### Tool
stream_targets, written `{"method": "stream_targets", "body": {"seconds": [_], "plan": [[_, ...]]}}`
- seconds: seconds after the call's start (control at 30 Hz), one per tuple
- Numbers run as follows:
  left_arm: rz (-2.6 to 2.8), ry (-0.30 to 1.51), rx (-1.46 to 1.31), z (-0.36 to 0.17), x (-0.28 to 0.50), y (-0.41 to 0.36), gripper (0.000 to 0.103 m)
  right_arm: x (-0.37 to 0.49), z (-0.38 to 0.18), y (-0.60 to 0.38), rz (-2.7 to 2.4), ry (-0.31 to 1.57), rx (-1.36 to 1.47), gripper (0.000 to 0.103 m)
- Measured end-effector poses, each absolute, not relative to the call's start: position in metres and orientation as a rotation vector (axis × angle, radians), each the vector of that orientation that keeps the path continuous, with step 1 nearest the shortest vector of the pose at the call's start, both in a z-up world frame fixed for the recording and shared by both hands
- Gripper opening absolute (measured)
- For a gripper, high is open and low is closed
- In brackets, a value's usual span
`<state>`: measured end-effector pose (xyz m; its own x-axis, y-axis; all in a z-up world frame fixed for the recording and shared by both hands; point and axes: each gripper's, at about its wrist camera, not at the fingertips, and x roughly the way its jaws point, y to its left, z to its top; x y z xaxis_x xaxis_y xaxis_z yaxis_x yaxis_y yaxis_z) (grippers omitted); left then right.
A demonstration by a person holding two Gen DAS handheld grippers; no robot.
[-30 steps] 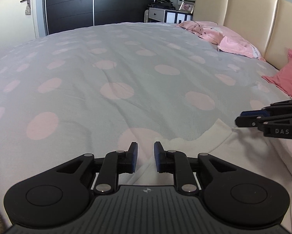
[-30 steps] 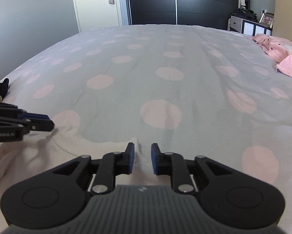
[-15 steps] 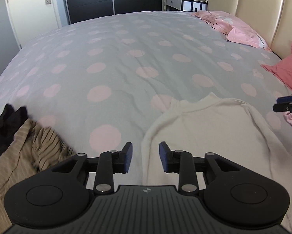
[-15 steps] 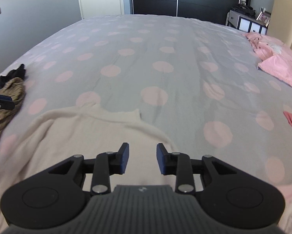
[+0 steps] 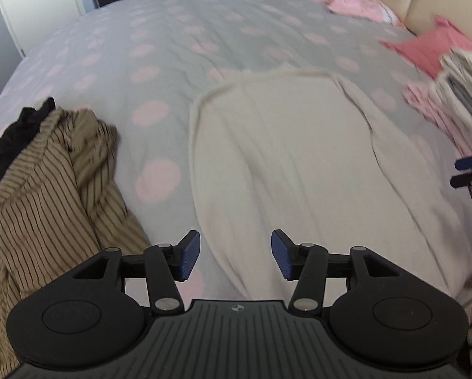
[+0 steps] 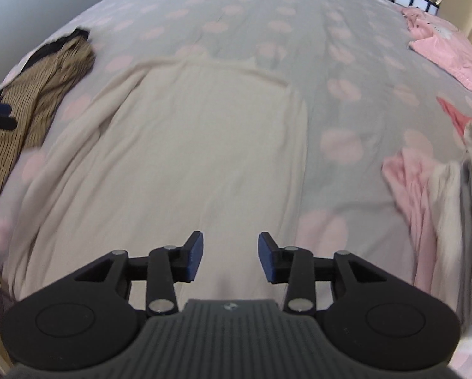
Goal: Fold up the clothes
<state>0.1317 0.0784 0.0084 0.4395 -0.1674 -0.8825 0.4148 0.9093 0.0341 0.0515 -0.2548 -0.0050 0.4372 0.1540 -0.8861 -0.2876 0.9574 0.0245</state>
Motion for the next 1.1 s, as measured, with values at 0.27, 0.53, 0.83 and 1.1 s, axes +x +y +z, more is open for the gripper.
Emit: {"method": "stream_targets", "body": {"seconds": [0.27,0.53,0.83,1.1], "plan": [[-0.355,1.091,0.129,-0.046,0.076,0.092,0.052,-0.017,-0.051,-0.240,0.289,1.135,-0.035,0.049],[-0.373,1.157,0.188,-0.086,0.055,0.079,0.050,-0.048,-0.087,-0.231,0.275,1.142,-0.102,0.036],[-0.397,1.191,0.118,-0.084,0.056,0.086,0.019,-0.043,-0.060,-0.258,0.211,1.179,-0.044,0.008],[-0.377,1.192,-0.005,-0.056,0.068,0.108,0.006,-0.032,-0.006,-0.311,0.044,1.136,-0.121,0.007]]}}
